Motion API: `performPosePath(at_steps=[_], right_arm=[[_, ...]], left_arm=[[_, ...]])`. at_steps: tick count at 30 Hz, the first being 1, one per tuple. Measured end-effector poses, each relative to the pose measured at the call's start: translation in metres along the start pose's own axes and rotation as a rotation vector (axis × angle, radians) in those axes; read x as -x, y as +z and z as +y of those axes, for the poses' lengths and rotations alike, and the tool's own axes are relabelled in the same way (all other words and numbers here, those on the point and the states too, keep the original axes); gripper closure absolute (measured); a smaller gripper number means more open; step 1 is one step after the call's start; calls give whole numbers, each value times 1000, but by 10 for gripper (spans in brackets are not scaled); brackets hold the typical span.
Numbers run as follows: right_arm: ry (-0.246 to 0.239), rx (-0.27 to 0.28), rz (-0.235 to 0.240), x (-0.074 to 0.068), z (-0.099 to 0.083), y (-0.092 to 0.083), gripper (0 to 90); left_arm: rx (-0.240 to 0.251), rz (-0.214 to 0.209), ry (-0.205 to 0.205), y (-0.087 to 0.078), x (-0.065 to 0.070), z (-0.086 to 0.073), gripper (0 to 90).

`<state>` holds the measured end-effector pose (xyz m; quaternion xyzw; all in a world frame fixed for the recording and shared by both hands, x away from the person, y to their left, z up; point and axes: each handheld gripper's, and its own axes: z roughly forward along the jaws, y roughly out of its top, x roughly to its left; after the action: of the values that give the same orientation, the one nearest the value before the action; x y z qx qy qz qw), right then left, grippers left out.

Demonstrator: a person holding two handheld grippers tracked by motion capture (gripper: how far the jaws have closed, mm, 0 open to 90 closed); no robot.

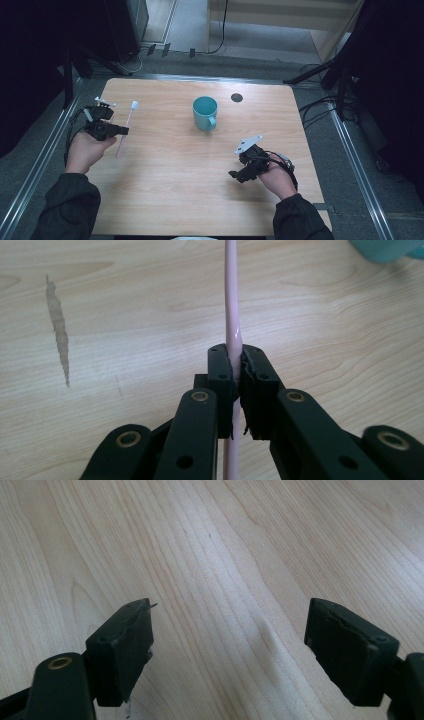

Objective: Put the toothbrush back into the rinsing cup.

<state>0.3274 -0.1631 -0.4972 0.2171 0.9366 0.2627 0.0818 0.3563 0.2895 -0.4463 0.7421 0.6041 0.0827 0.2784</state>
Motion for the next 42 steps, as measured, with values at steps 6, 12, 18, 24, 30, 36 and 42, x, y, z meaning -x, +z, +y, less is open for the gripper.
performPosePath(at_steps=[6, 12, 18, 24, 30, 36, 42], right_arm=[[0, 0, 2, 0, 0, 0, 198], [-2, 0, 3, 0, 0, 0, 198], [1, -2, 4, 0, 0, 0, 198], [-2, -3, 5, 0, 0, 1, 198], [5, 7, 8, -1, 0, 1, 198], [-2, 10, 10, -2, 1, 1, 198], [-4, 11, 13, -2, 2, 1, 198]], left_arm=[[66, -6, 30, -5, 17, 3, 839], [148, 6, 82, -9, 32, 3, 839], [221, 1, 107, -12, 41, 3, 839], [306, -22, 90, -16, 47, 4, 839], [352, 1, 127, -18, 59, 7, 840], [401, -11, 133, -17, 73, 14, 839], [416, -24, 153, -15, 89, 25, 840]])
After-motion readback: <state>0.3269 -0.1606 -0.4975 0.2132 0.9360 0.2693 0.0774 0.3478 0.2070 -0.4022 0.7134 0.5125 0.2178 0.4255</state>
